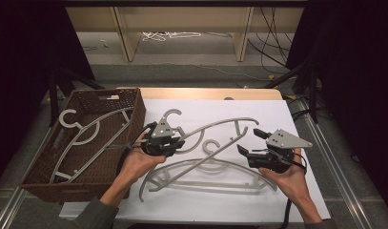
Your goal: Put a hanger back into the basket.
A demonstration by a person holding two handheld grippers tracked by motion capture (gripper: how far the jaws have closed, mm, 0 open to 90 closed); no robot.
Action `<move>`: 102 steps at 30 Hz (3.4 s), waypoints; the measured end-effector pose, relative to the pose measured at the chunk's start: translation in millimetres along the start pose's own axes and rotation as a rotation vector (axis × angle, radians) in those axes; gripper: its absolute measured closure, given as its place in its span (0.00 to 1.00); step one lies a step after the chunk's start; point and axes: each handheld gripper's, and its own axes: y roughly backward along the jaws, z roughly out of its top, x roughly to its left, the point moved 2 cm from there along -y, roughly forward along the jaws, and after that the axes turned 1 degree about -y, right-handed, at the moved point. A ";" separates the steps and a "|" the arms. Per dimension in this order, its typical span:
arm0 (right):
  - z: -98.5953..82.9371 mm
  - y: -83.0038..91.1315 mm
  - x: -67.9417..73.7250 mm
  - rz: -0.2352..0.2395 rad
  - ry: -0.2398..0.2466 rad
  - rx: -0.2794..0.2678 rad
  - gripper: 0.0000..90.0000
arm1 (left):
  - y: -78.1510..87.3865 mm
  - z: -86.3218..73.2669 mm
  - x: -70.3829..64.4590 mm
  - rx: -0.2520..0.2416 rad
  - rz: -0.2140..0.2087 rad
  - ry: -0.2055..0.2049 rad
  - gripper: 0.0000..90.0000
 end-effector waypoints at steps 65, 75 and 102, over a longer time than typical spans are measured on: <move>-45.5 15.2 29.4 0.047 -0.071 0.020 0.19 | 145.4 -19.5 160.1 0.026 0.308 0.222 0.91; -46.5 11.9 29.1 0.046 -0.061 0.001 0.20 | 150.4 -47.5 180.0 0.108 0.401 0.220 0.91; -47.3 11.3 28.9 0.043 -0.065 0.014 0.20 | 162.6 -105.0 201.7 0.195 0.496 0.209 0.91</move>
